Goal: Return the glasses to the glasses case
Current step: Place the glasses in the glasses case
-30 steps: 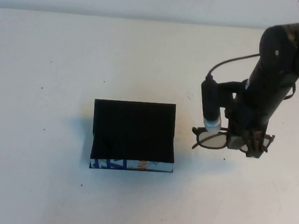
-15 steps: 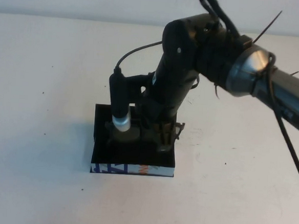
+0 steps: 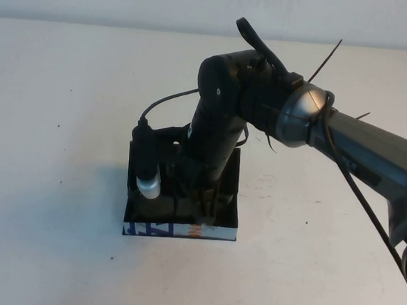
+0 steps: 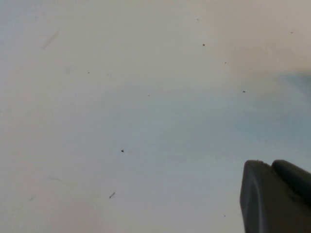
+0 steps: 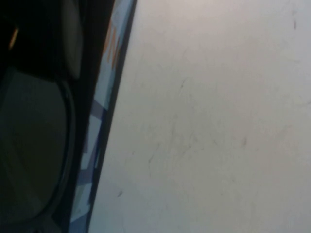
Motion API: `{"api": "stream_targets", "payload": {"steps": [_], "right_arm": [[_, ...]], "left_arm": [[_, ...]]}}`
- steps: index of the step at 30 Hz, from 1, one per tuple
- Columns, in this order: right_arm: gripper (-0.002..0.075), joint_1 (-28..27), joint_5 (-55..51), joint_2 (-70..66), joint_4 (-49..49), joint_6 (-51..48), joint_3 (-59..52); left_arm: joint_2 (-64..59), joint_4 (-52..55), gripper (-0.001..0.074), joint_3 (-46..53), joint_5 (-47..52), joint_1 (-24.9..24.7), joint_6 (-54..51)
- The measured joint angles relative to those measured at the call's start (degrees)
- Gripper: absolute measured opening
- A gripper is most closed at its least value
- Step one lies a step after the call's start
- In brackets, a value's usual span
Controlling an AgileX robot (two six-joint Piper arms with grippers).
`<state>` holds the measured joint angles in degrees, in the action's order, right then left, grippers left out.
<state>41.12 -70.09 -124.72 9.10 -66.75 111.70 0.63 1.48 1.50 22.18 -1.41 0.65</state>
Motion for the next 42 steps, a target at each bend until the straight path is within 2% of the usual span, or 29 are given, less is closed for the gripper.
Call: {"api": "stream_targets", "payload": {"steps": [42], "right_arm": [[0.0071, -0.5, 0.08, -3.02, 1.69, -0.35, 1.01]], "left_arm": [[0.0, 0.0, -0.0001, 0.0, 0.0, 0.0, 0.0]]}}
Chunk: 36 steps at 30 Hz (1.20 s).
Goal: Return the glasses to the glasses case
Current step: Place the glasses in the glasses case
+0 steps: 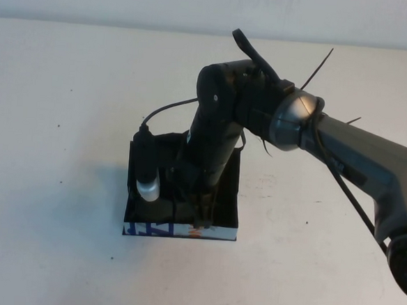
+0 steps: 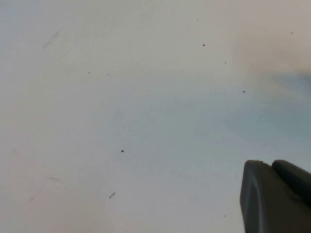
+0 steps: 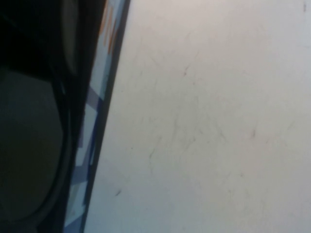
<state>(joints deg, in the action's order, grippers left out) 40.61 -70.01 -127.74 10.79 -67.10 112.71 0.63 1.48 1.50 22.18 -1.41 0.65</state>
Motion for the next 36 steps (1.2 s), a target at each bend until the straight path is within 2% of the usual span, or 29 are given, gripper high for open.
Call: {"api": "stream_targets", "payload": {"steps": [36], "right_arm": [[0.007, -0.15, -0.1, -1.12, -2.79, 0.21, 1.09]], "left_arm": [[0.0, 0.0, -0.0001, 0.0, 0.0, 0.0, 0.0]]}}
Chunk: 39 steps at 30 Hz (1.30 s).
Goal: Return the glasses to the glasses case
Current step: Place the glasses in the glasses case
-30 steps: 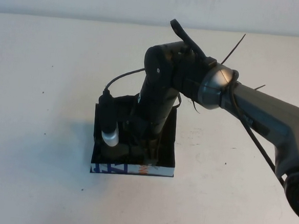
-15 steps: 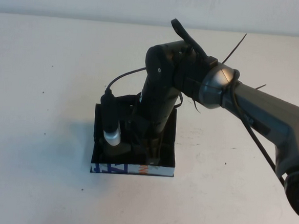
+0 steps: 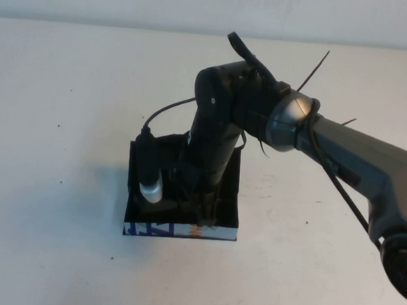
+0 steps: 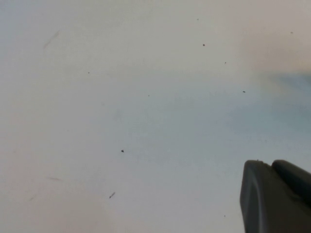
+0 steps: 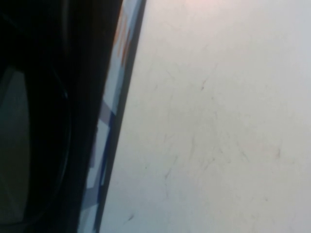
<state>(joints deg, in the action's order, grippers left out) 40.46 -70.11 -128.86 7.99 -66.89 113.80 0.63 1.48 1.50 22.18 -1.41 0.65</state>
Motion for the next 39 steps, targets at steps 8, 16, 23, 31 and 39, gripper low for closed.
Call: {"api": "stream_targets", "payload": {"steps": [8, 16, 23, 31, 39], "right_arm": [[0.007, 0.22, 0.0, 0.0, 0.0, 0.0, 0.0], [0.0115, 0.22, 0.0, 0.0, 0.19, 0.1, 0.0], [0.0237, 0.22, 0.0, 0.11, 0.33, 1.4, 0.0], [0.0248, 0.22, 0.0, 4.21, -0.81, 4.48, 0.0], [0.0167, 0.22, -0.45, 13.33, -1.6, 18.05, 0.47]], "left_arm": [[0.0, 0.0, -0.0001, 0.0, 0.0, 0.0, 0.0], [0.0, 0.0, -0.0001, 0.0, 0.0, 0.0, 0.0], [0.0, 0.0, -0.0001, 0.0, 0.0, 0.0, 0.0], [0.0, 0.0, -0.0001, 0.0, 0.0, 0.0, 0.0], [0.0, 0.0, -0.0001, 0.0, 0.0, 0.0, 0.0]]}}
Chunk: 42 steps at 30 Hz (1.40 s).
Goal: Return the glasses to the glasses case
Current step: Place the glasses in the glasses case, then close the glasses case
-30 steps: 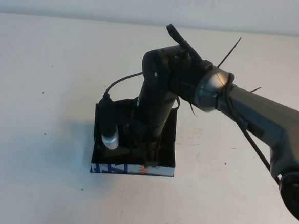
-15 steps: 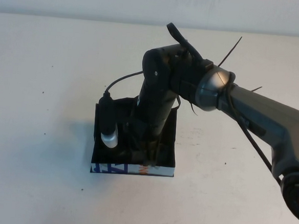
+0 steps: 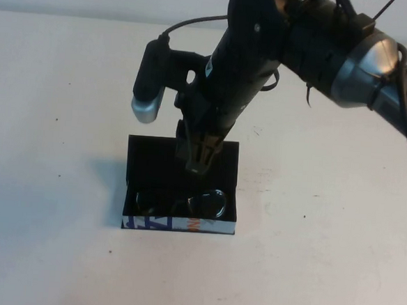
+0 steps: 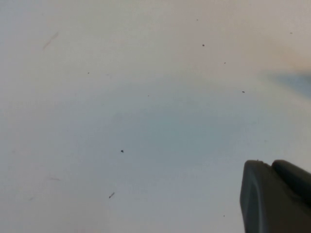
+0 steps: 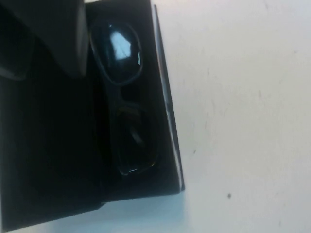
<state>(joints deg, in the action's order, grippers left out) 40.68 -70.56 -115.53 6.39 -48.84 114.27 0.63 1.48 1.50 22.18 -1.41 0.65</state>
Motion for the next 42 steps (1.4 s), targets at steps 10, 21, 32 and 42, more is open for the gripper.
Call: {"api": "stream_targets", "payload": {"steps": [10, 21, 32, 42], "right_arm": [[-0.0003, -0.13, -0.37, 1.3, -0.65, 7.1, 0.0], [-0.0011, -5.65, -0.51, 1.3, 5.38, 8.2, 0.0], [-0.0011, -7.69, -0.55, 1.3, 6.48, 18.22, 0.0], [-0.0011, -7.8, 1.28, 1.3, 6.69, 24.52, 0.0]], "left_arm": [[0.0, 0.0, -0.0001, 0.0, 0.0, 0.0, 0.0], [0.0, 0.0, -0.0001, 0.0, -0.11, 0.0, 0.0], [0.0, -18.33, -0.0001, 0.0, -18.32, 0.0, 13.41], [-7.68, -20.63, -0.0001, -8.03, -7.74, -3.58, 12.02]]}}
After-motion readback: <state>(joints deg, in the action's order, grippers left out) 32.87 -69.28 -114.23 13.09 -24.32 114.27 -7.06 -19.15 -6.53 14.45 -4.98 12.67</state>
